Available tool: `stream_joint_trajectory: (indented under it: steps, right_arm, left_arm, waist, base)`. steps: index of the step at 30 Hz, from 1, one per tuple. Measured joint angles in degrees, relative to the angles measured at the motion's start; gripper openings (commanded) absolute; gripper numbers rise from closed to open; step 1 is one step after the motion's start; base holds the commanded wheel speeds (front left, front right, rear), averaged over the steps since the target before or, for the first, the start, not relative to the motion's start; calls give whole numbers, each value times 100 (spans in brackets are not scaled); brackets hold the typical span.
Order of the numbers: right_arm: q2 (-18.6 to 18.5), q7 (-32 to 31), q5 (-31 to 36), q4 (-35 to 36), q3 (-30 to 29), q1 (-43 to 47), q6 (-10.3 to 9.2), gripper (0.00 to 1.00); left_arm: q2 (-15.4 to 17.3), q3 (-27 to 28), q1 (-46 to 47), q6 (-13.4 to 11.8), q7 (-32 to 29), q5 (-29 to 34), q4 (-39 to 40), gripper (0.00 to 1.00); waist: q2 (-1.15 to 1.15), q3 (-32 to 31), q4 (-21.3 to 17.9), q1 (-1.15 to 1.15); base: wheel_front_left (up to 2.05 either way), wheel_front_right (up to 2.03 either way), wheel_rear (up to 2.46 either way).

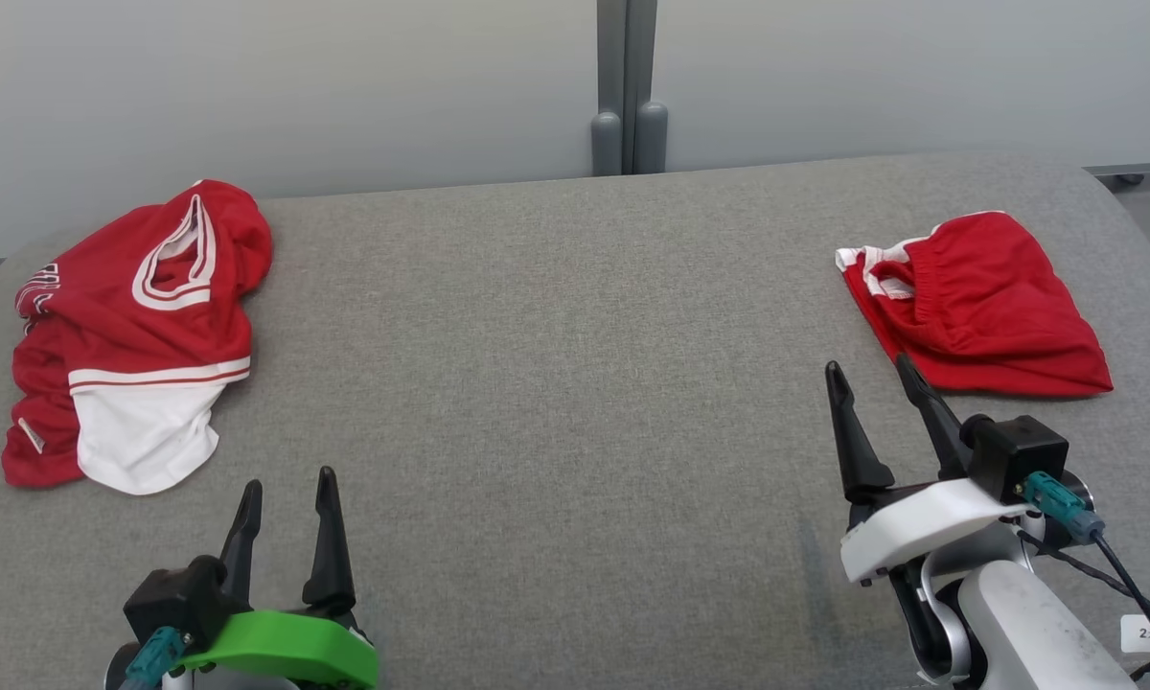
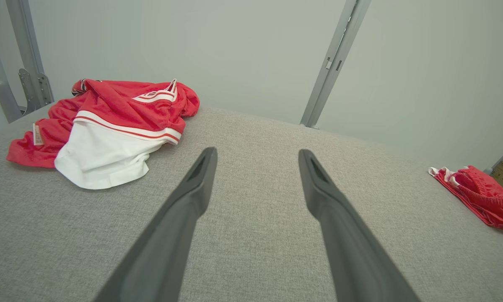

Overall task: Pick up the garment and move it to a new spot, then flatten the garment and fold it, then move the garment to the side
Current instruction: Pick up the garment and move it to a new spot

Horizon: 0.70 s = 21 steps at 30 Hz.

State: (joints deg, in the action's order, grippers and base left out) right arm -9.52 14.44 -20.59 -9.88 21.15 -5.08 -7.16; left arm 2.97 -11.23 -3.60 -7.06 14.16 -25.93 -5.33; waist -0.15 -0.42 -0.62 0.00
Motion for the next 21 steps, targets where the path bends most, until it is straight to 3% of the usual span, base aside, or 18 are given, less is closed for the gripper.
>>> stream_joint_trajectory:
  steps: [21]
  right_arm:
    - [-30,-3,51,226,71,211,0,100]
  left_arm:
    - [-7,-123,1,0,-2,43,-30,100]
  waist:
    - [0,-55,980,0]
  base:
    - [0,0,0]
